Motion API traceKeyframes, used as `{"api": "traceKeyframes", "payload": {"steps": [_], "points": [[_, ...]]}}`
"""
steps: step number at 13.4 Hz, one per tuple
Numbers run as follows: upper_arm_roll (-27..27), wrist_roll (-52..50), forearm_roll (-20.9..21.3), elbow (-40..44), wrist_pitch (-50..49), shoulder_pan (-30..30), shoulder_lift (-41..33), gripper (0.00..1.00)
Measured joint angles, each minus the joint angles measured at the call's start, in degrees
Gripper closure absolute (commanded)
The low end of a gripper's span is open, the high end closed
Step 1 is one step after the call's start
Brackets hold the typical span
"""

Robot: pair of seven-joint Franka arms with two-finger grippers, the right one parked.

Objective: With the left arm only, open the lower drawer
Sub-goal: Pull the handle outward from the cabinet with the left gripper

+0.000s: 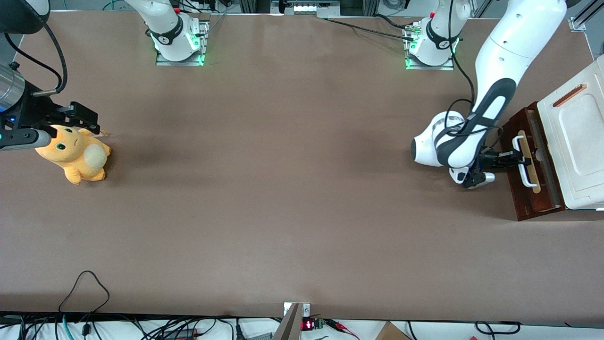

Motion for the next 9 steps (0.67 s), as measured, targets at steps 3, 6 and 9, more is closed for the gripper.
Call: {"api": "traceKeyframes", "payload": {"steps": [3, 6, 9], "points": [[-0.71, 0.00, -0.56, -0.11, -1.54, -3.48, 0.22, 1.00], [-4.07, 0.04, -1.68, 0.21, -2.58, -5.87, 0.43, 1.00], [-7.43, 0.07, -3.33, 0.71, -4.21, -7.97, 0.42, 1.00]]}}
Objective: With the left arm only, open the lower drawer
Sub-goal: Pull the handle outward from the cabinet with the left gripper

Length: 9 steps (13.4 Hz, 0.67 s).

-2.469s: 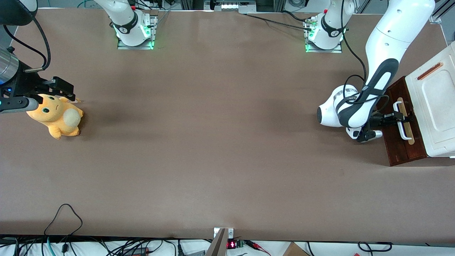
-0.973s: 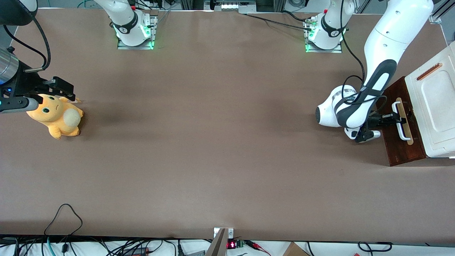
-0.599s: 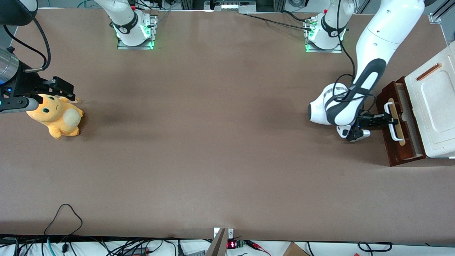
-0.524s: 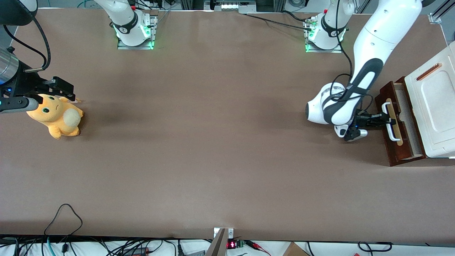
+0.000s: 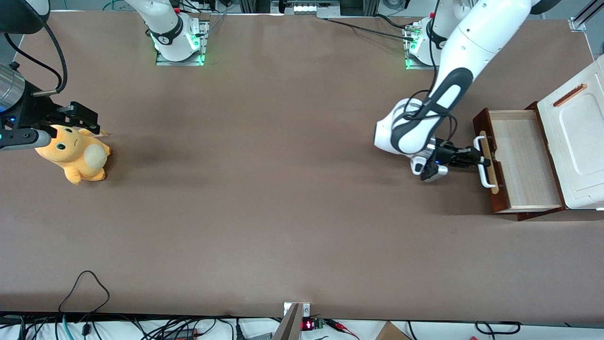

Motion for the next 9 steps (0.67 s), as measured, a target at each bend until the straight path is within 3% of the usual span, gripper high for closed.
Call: {"api": "traceKeyframes", "payload": {"steps": [1, 2, 3, 4, 5, 9], "points": [[-0.34, 0.00, -0.32, 0.05, -0.20, -0.24, 0.00, 0.99], [-0.37, 0.00, -0.42, 0.06, -0.22, -0.26, 0.00, 0.84], [-0.37, 0.00, -0.47, 0.06, -0.29, -0.22, 0.00, 0.52], [-0.37, 0.02, -0.48, 0.06, -0.30, -0.22, 0.01, 0.05], [-0.35, 0.22, -0.49, 0.06, -0.05, -0.16, 0.05, 0.00], [-0.27, 0.53, -0.67, 0.82, 0.18, 0.55, 0.11, 0.00]]}}
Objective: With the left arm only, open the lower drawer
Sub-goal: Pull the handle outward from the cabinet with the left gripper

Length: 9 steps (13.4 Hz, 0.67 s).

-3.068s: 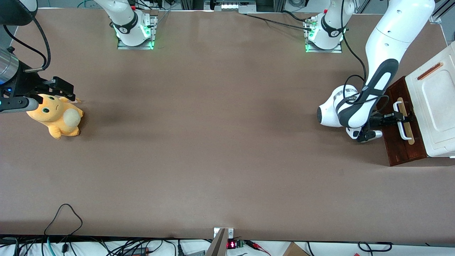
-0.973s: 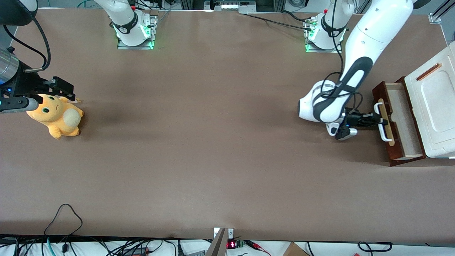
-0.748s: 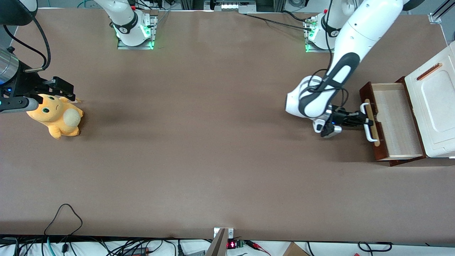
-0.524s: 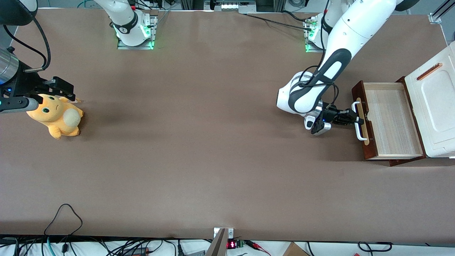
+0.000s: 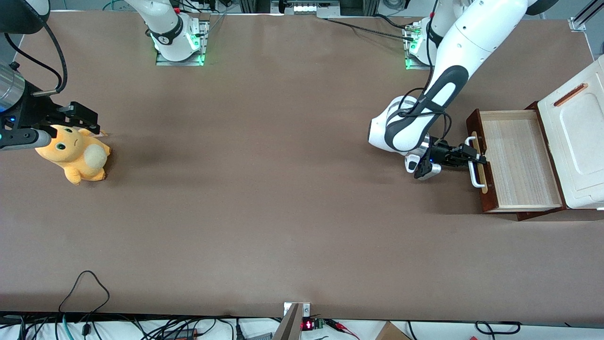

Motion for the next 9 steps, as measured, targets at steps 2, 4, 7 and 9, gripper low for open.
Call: {"api": "traceKeyframes", "payload": {"steps": [2, 4, 7, 9], "points": [[-0.07, 0.64, -2.31, 2.50, 0.00, 0.04, -0.21, 0.00], [-0.43, 3.60, -5.04, 5.79, 0.45, 0.05, -0.68, 0.00], [-1.24, 7.80, -7.07, 9.88, 0.53, 0.01, -1.33, 0.00], [-1.27, 10.41, -9.79, 12.33, 0.58, 0.02, -2.37, 0.00]]}}
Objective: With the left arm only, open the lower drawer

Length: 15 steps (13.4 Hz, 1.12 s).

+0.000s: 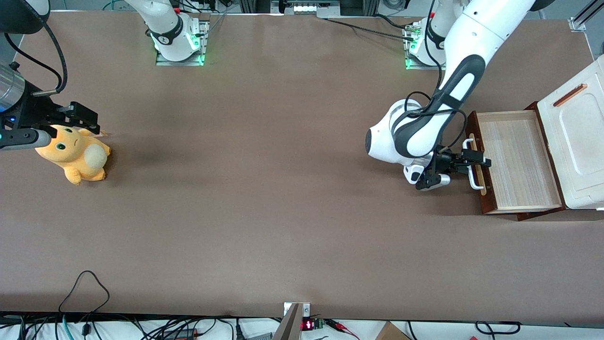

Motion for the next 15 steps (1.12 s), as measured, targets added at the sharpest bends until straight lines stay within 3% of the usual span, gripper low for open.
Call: {"api": "traceKeyframes", "payload": {"steps": [4, 6, 10, 15], "points": [[0.00, 2.17, -5.39, 3.35, 0.87, 0.47, -1.38, 0.00], [0.11, 6.14, -10.64, 5.75, 4.33, 1.91, -2.84, 0.00], [2.68, 18.46, -29.10, 14.36, 10.29, 5.23, -9.16, 0.00], [13.71, 33.42, -57.26, 18.97, 15.44, 5.42, -17.48, 0.00]]}}
